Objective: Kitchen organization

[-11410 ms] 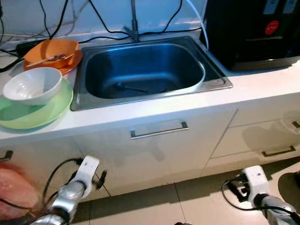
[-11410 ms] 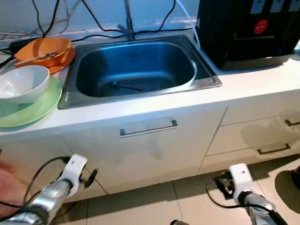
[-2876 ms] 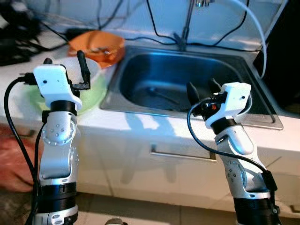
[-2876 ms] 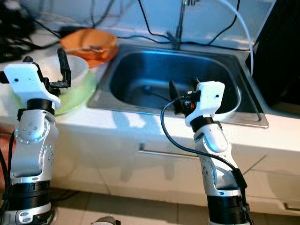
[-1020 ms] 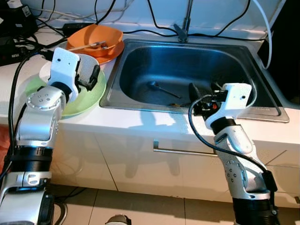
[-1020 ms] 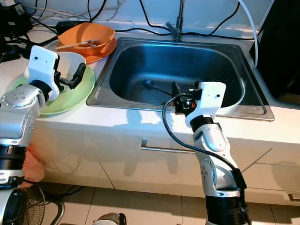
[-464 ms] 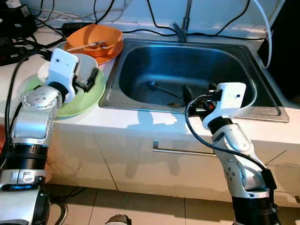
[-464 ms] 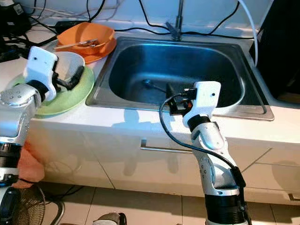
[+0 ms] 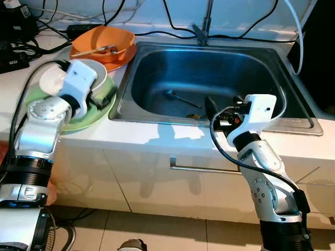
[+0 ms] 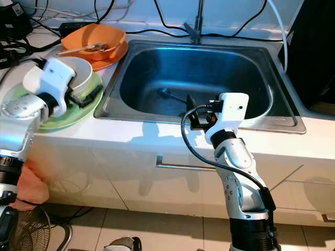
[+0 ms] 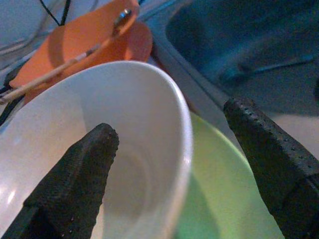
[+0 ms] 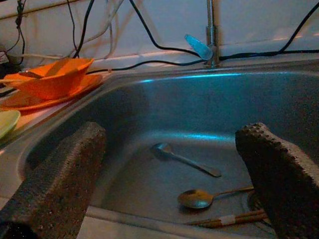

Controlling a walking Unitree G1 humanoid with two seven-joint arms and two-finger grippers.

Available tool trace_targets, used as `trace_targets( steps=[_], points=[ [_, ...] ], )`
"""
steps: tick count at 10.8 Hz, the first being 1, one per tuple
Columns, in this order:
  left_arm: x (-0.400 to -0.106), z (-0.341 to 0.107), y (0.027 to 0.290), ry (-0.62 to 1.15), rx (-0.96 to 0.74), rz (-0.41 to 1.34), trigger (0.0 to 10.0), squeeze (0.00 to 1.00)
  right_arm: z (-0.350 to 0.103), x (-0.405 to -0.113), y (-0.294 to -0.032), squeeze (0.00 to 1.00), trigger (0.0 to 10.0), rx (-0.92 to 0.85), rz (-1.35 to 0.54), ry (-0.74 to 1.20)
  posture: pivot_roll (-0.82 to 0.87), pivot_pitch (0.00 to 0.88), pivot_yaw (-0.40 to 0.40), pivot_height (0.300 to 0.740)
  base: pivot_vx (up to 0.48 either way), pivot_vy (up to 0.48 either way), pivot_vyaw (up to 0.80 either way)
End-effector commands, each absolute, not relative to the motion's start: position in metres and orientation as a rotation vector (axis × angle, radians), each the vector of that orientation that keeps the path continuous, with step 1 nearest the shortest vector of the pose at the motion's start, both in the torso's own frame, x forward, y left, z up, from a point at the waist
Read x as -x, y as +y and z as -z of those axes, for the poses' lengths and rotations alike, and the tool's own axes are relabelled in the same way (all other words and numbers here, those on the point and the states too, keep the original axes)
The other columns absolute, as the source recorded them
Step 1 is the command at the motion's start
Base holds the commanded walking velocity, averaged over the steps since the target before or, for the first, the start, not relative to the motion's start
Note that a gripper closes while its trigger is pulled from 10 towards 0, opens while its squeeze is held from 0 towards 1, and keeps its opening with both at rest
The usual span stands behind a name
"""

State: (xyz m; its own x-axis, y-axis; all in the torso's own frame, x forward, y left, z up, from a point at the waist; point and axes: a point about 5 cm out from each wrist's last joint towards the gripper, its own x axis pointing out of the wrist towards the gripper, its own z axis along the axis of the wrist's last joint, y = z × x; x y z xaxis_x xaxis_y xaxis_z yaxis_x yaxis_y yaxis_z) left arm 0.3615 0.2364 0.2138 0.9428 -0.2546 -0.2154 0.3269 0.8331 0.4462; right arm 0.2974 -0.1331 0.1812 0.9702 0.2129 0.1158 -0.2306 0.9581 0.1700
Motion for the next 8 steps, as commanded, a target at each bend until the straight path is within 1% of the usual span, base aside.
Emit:
trace_targets(
  steps=[1, 2, 3, 4, 8],
  points=[
    [-0.362, -0.208, 0.242, 0.182, -0.521, 0.306, 10.0, 0.00, -0.187, -0.296, -0.135, 0.00, 10.0, -0.197, -0.229, -0.113, 0.07, 0.084, 0.020, 0.740, 0.000, 0.000, 0.00],
    [-0.362, -0.203, 0.245, 0.189, -0.507, 0.295, 10.0, 0.00, -0.187, -0.295, -0.135, 0.00, 10.0, -0.200, -0.231, -0.117, 0.06, 0.083, 0.019, 0.740, 0.000, 0.000, 0.00],
    [-0.362, -0.201, 0.247, 0.187, -0.498, 0.289, 6.0, 0.00, -0.187, -0.295, -0.135, 0.00, 10.0, -0.200, -0.231, -0.117, 0.06, 0.083, 0.018, 0.740, 0.000, 0.000, 0.00],
    [-0.362, -0.202, 0.249, 0.179, -0.493, 0.286, 0.0, 0.00, -0.187, -0.295, -0.135, 0.00, 10.0, -0.200, -0.232, -0.116, 0.06, 0.082, 0.018, 0.740, 0.000, 0.000, 0.00],
    [-0.363, -0.204, 0.253, 0.155, -0.483, 0.272, 0.0, 0.00, -0.188, -0.296, -0.136, 0.00, 10.0, -0.196, -0.232, -0.115, 0.07, 0.082, 0.013, 0.740, 0.000, 0.000, 0.00]
  ],
)
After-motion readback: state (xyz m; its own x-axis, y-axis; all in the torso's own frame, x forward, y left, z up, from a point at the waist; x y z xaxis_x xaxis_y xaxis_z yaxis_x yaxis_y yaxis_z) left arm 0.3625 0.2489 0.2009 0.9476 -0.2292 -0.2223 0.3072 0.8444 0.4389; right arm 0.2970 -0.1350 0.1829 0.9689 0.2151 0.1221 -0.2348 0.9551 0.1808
